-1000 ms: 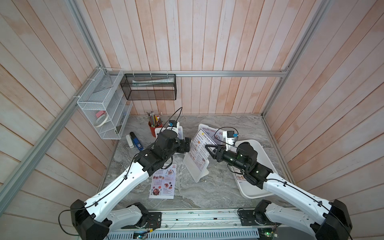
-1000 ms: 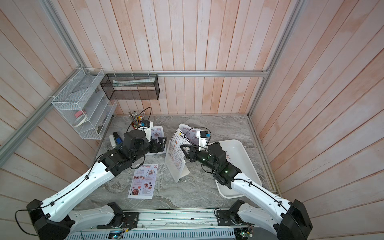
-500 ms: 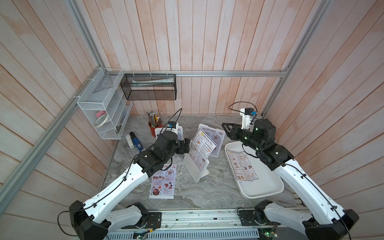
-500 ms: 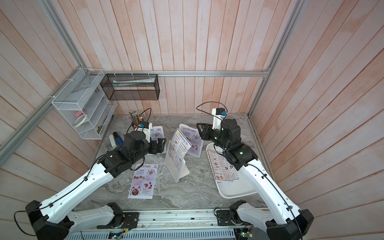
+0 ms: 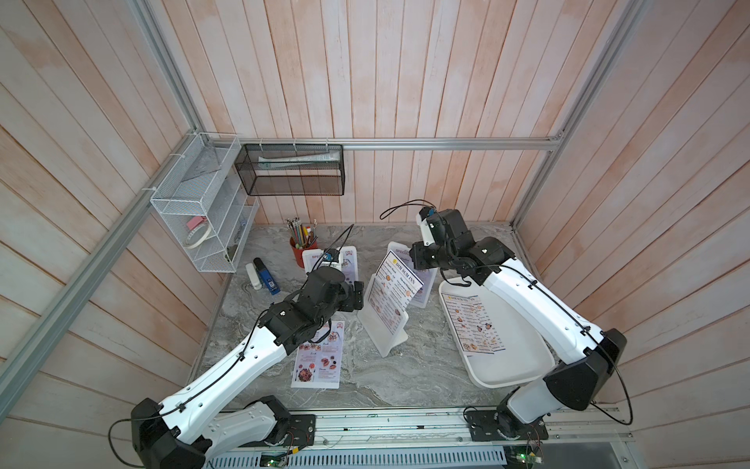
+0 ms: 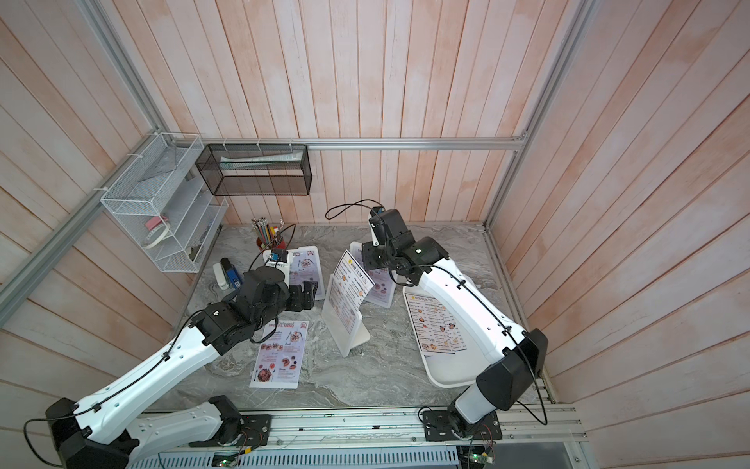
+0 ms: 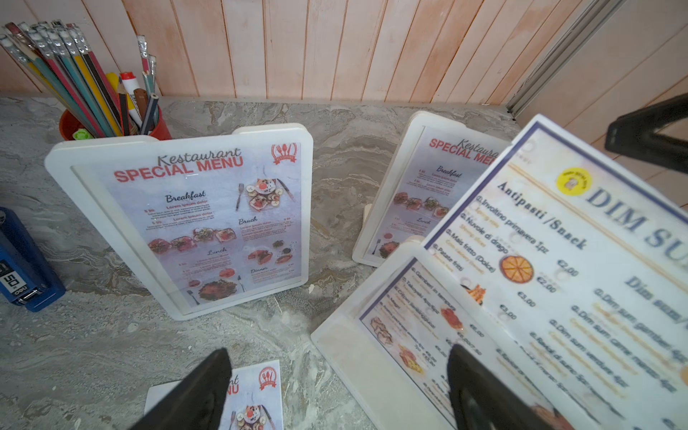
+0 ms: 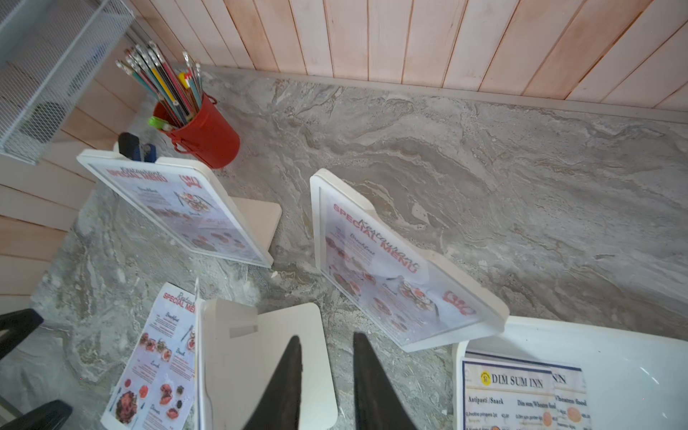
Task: Replace the menus in the menu holders
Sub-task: Insert the menu into the storage box.
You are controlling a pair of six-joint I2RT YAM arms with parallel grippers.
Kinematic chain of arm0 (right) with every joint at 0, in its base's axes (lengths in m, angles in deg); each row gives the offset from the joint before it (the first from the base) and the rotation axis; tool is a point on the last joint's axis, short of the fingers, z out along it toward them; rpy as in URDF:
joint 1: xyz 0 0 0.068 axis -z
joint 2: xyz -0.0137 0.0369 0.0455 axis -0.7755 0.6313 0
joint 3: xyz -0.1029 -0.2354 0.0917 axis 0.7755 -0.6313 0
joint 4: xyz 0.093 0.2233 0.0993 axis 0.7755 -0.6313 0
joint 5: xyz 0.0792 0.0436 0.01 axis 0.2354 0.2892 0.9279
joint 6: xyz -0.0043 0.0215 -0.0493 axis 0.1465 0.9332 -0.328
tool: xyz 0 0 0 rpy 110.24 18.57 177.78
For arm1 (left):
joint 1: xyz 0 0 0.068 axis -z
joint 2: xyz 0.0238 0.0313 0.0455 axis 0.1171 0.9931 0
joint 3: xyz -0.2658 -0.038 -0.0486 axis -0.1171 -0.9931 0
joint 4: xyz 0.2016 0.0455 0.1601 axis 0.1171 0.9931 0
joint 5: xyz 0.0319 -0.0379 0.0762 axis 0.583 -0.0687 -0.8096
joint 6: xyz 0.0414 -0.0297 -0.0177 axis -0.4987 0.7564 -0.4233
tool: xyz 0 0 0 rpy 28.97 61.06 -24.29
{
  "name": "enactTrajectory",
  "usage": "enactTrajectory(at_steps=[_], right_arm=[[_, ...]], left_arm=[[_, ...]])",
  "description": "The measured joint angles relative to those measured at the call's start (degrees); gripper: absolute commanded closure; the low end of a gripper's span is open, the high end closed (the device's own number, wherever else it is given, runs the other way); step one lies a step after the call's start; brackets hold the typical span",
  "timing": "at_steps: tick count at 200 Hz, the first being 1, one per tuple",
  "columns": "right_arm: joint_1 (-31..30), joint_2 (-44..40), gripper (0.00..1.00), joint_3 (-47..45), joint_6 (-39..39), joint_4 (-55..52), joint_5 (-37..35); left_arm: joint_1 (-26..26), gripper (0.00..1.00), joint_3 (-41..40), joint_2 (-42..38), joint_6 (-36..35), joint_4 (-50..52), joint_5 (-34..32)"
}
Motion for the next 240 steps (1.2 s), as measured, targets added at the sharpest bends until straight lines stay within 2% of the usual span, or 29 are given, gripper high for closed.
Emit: enactTrajectory(at_steps=[26, 71, 131, 169, 205, 240], right_arm=[[-2.8, 2.3, 0.74, 3.2, -0.6, -2.8, -2.8], [-7.4, 3.3, 0.74, 4.0, -0.4, -5.9, -6.5], [-10.3, 3.3, 0.73, -0.7, 2.4, -3.3, -5.1], [-10.8, 0.9, 0.70, -8.5, 5.0, 1.3, -2.5], [-10.3, -1.0, 0.68, -9.6, 5.9, 2.8, -2.8], [-7.7, -6.2, 0.75, -9.6, 6.6, 4.7, -3.5]], left_arm=[[-0.7, 0.07, -0.5, 0.0, 0.5, 0.0, -0.2], [-5.6, 0.08, -2.6, 0.0, 2.0, 0.0, 0.6], [-10.3, 0.08, -5.7, 1.0, 3.8, -2.7, 4.4], [-11.9, 0.08, -8.6, 1.7, 5.1, -4.2, 6.6], [-12.0, 0.09, -8.9, 1.6, 5.6, -5.5, 8.5], [-11.7, 0.11, -8.9, 1.3, 6.4, -7.0, 11.7]])
